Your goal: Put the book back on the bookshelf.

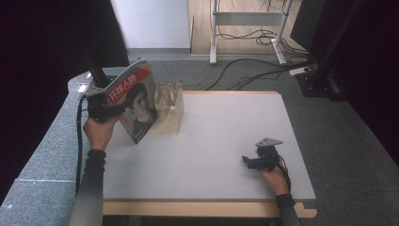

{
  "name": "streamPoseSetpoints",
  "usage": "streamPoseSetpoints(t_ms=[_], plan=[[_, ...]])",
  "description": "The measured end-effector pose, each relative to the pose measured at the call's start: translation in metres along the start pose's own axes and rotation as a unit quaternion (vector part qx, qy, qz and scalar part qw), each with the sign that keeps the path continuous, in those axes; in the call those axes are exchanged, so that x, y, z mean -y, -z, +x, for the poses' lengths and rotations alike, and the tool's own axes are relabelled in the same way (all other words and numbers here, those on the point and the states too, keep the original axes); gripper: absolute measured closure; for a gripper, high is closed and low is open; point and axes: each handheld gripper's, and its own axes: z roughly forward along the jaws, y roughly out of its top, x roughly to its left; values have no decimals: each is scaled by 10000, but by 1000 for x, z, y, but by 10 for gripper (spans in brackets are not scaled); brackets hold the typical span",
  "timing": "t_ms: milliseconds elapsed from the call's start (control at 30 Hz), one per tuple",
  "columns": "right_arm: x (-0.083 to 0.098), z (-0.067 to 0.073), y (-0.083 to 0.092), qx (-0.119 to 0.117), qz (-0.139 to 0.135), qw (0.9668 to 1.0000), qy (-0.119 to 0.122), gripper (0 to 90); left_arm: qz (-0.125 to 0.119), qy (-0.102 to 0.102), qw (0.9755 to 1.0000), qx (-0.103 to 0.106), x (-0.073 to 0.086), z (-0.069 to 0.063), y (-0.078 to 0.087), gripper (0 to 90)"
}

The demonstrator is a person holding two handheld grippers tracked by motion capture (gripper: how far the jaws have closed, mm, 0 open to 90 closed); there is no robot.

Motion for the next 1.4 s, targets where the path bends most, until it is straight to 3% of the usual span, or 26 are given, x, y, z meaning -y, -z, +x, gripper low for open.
streamPoseSetpoints(t_ms=[167, 467, 733, 867, 1000, 1200, 1300, 1400], plan=[[0, 0, 0, -6, 5, 10000, 6, 128, -35, -1, 9998, 189, 5, 2, 12, 151], [0, 0, 0, -3, 6, 10000, 11, 128, 76, -84, 9995, 289, 12, 0, 31, 12], [0, 0, 0, -2, 5, 10000, 12, 129, 3, -281, 9991, 323, 27, -13, 48, 0], [0, 0, 0, -1, 5, 10000, 13, 129, 8, -529, 9981, 330, 35, -27, 60, 0], [0, 0, 0, -2, 8, 10000, 4, 128, 105, -712, 9966, 402, 44, -37, 63, 0], [0, 0, 0, -2, 8, 10000, 4, 129, 84, -750, 9953, 607, 55, -49, 61, 0], [0, 0, 0, -2, 10, 10000, 1, 129, 156, -763, 9941, 757, 62, -58, 55, 0], [0, 0, 0, -3, 14, 10000, -4, 129, 258, -840, 9913, 984, 72, -72, 44, 0]])
